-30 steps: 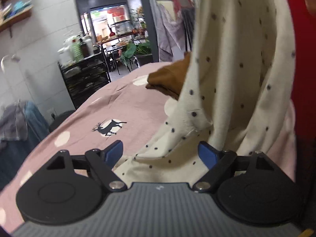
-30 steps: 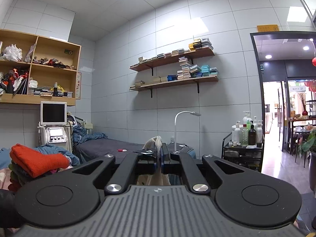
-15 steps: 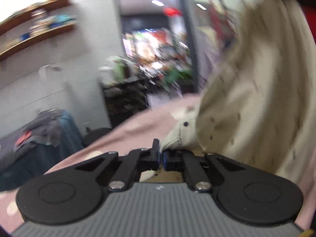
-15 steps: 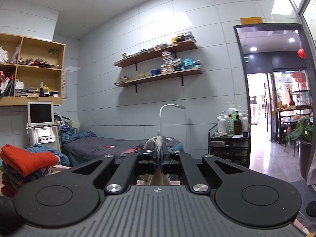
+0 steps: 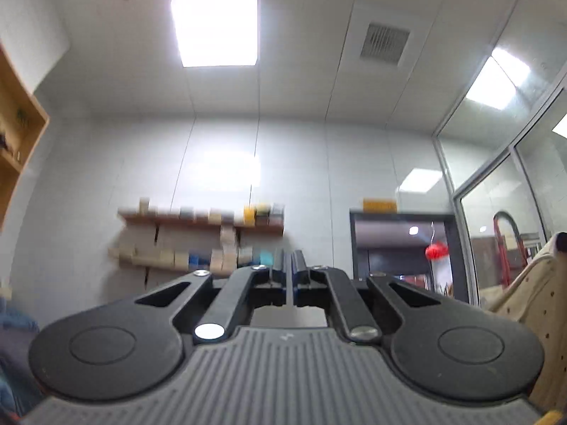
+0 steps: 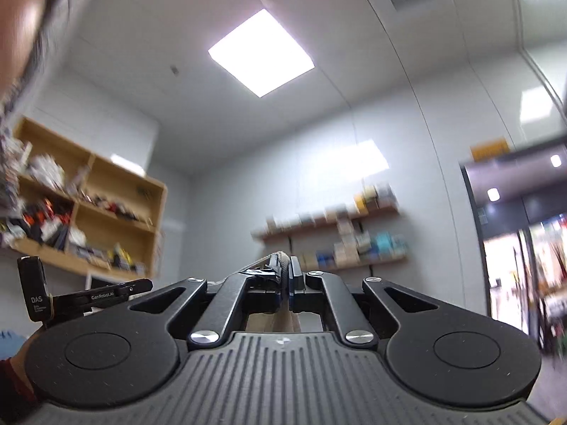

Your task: Fold small clothes

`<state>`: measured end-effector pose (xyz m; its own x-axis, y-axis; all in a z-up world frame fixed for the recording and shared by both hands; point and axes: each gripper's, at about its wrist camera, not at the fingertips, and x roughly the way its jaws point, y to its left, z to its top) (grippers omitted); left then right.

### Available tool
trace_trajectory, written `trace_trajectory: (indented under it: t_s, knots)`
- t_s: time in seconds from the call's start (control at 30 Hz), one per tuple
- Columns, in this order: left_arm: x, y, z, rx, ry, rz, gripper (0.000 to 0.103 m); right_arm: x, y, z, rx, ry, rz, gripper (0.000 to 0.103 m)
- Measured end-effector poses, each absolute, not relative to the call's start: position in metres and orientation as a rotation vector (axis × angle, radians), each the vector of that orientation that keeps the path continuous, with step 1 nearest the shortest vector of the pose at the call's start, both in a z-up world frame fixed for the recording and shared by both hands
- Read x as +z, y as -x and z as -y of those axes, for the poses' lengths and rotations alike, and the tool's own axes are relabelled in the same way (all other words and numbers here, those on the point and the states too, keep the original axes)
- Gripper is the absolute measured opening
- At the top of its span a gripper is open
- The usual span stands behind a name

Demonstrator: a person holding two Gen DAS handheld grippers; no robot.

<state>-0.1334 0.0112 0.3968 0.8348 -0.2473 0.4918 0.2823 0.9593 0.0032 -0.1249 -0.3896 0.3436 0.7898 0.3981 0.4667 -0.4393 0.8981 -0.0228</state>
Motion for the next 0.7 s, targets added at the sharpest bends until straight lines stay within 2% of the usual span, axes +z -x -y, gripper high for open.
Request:
trace_trajectory:
  t_s: [0.1,0.17,0.2,0.27,0.33,0.37,0.4,0.5,0.63,0.7]
  knots:
    - [0.418,0.163,0.003,-0.301,0.028,0.584,0.003,0.370,0.135,0.384,0.480,-0.095,0.593,0.006]
    - [0.417,0.171,0.021,-0.330,-0.008,0.566,0.010,0.383,0.134,0.379,0.515,-0.083,0.604,0.006]
    - [0.411,0.173,0.029,-0.369,-0.013,0.529,0.019,0.386,0.132,0.374,0.511,-0.063,0.600,0.006]
    - [0.391,0.168,0.040,-0.444,-0.019,0.424,0.075,0.383,0.127,0.365,0.496,-0.029,0.588,0.006]
    - [0.361,0.157,0.047,-0.543,0.000,0.300,0.089,0.376,0.123,0.365,0.497,-0.031,0.541,0.006]
    - [0.346,0.149,0.051,-0.609,0.012,0.233,0.091,0.372,0.122,0.368,0.488,-0.038,0.524,0.006]
    - [0.327,0.134,0.054,-0.690,0.011,0.138,0.093,0.370,0.122,0.370,0.470,-0.040,0.526,0.000]
    - [0.269,0.112,0.078,-0.777,0.016,-0.079,0.095,0.368,0.132,0.376,0.423,-0.018,0.557,0.001]
    - [0.202,0.097,0.113,-0.786,-0.057,-0.244,0.095,0.367,0.121,0.368,0.423,0.037,0.462,0.001]
    - [0.179,0.080,0.111,-0.773,-0.060,-0.320,0.095,0.347,0.101,0.364,0.417,0.060,0.315,0.005]
